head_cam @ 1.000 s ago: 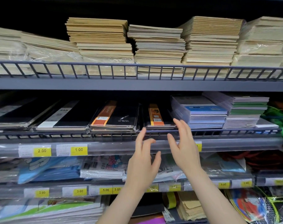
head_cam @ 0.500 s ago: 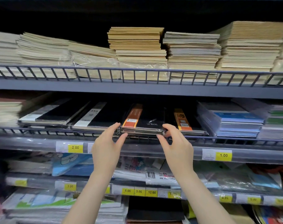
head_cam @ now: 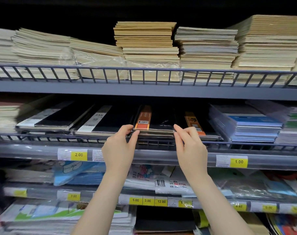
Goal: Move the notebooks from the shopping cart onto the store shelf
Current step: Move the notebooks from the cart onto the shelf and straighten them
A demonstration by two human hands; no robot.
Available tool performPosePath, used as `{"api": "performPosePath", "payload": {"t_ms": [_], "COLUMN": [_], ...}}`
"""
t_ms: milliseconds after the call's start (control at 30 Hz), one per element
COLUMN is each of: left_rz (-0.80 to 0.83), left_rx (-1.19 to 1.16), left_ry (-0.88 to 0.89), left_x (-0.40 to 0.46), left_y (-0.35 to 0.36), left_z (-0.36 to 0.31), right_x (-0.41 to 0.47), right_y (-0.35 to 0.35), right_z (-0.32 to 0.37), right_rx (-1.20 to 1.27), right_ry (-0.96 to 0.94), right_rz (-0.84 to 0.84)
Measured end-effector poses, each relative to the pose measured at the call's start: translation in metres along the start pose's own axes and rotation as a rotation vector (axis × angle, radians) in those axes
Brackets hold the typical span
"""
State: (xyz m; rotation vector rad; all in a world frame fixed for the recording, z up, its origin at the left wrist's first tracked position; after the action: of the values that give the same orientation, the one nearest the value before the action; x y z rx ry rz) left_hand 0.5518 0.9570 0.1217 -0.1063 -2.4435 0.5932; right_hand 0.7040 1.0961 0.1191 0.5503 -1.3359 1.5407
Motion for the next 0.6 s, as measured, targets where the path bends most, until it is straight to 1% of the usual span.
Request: {"api": "performPosePath", "payload": {"t_ms": [133,300,467,600], "left_rz": [-0.017,0.009,-0.029,-0.040], "left_rx": [0.011,0.014,0.003,0.031], "left_ry": [-0.015,0.058,0.023,0.026], "left_x": [0.004,-0.001,0.000,-0.001], "left_y": [0.001,0.005,0.008,0.011], "left_z": [0.000,0.002,0.005,0.004], "right_x": [0.006,0.001,0.003,0.003], "right_y": [0.005,0.006,0.010,0.011], "right_z": [0.002,0.000,0.000,-0.001], "right_rx": [-0.033,-0.038,-0.043,-0.032], "right_ry": [0.023,0.016,0.040,0.052], "right_rz": [0.014,0.080,0.072,0.096]}}
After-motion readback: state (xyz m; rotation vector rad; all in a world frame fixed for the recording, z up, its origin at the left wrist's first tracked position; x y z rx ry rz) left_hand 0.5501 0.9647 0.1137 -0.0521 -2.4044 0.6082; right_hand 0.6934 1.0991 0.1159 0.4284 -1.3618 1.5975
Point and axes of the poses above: each hand's wrist, its own x-axis towards the middle knuckle, its own y-axis out of the palm, z = x × y, the point moved 7 cm from there along x, towards the middle knuckle, and after that the axes turned 10 degrees about -y, right-handed, at the moved point
